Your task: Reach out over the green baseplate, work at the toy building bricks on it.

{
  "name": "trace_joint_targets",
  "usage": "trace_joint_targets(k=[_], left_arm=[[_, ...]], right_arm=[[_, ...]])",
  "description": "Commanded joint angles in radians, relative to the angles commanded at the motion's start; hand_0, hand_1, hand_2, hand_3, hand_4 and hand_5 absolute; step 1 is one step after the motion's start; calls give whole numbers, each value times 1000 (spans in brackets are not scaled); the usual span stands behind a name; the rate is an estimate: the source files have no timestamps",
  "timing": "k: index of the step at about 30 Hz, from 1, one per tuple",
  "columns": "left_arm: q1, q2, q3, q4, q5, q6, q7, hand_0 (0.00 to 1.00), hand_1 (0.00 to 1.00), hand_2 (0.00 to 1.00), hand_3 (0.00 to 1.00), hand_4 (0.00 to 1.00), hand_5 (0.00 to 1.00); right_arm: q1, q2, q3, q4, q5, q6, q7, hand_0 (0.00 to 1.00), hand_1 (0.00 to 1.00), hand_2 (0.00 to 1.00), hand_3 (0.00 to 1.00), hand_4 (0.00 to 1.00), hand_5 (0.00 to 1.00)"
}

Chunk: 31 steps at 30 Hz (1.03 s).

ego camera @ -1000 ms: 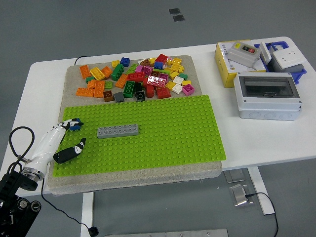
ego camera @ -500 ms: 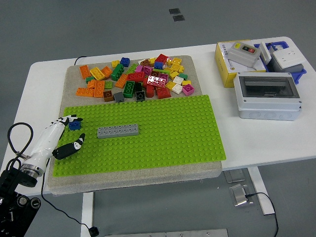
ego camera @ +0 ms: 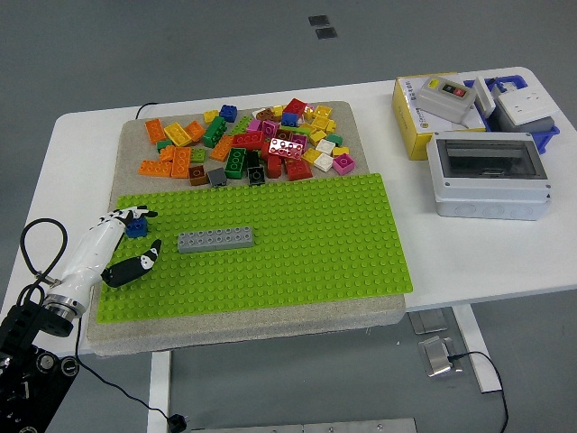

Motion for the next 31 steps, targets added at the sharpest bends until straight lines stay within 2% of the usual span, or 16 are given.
trace_joint_targets(k=[7,14,19,20,26,31], left_arm=[[-13,8,7,11,1,1,-2,974,932,914,774,576,299],[-54,60,37,49,39,11,-7,974,933,913,770,575,293],[-119,94,64,128,114,22,-2,974,933,913,770,575,293],[-136,98,68,151,132,24,0,980,945,938,778,576,281],[-190,112,95,222,174,32,4,980,949,948,791,576,274],[-212,104,109,254,180,28,7,980,949,948,791,576,274]], right_arm=[[3,0,-14,0,15,-6,1,648,636,647,619,379,789],[7,-3,-18,0,25,-6,3,646,637,644,623,388,796],[10,-3,-16,0,18,-2,-3,646,637,644,623,388,796],[11,-3,-14,0,15,-1,-4,646,638,650,623,391,801],[18,-6,-15,0,18,-1,-2,647,638,650,624,390,804],[23,-9,-21,0,27,-5,2,647,638,650,624,390,804]])
